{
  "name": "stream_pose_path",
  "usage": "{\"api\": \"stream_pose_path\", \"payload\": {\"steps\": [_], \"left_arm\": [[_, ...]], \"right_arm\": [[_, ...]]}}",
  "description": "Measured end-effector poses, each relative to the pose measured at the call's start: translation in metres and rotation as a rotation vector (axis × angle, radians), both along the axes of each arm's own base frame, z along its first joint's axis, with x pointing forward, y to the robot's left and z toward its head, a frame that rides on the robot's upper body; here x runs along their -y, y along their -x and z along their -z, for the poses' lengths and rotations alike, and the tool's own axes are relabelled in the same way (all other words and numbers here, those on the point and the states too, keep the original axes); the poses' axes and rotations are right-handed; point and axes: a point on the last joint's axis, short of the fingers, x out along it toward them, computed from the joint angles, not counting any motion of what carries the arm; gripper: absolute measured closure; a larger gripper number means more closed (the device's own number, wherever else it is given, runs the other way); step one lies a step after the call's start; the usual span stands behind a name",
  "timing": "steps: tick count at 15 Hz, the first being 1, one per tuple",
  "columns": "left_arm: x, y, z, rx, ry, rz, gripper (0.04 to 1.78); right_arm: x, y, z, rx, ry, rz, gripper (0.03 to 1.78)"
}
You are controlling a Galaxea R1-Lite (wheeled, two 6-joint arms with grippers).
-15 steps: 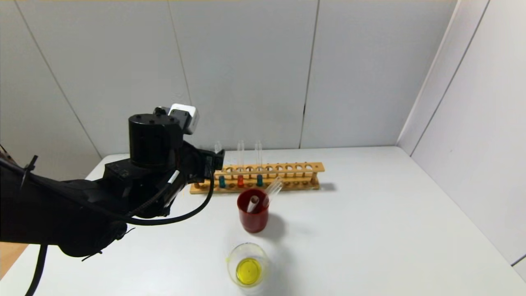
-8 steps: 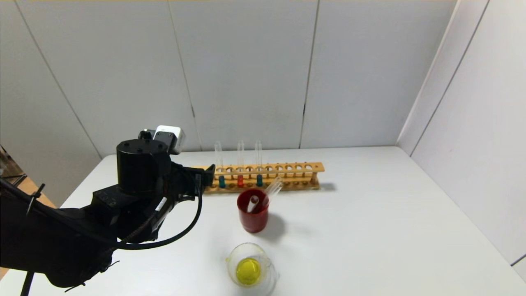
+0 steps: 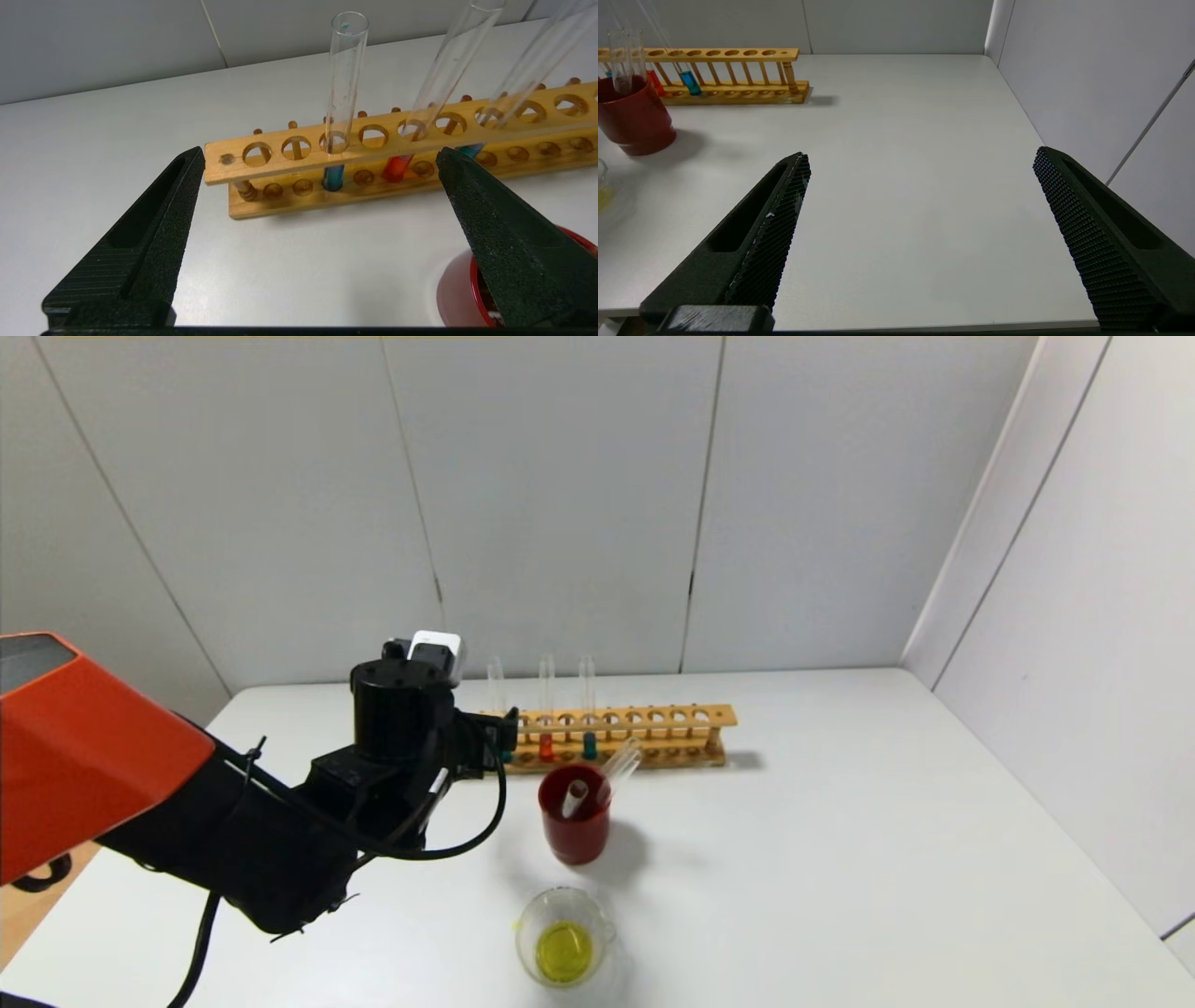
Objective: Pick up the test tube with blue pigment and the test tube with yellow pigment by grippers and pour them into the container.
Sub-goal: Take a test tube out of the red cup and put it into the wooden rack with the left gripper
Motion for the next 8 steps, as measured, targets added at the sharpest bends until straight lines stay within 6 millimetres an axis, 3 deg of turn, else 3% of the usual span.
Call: {"api": "stream_pose_path", "payload": {"steps": [4,8], "left_arm": [[0.001,-0.028,0.011,-0.015,-0.006,-0.012,0.08],[0.005,-0.042,0.01,-0.03,-0.01,-0.006,0.08]], "right_arm": [[0.0,0.0,0.0,0.0,0.0,0.0,0.07],[0.0,0.0,0.0,0.0,0.0,0.0,0.07]]}}
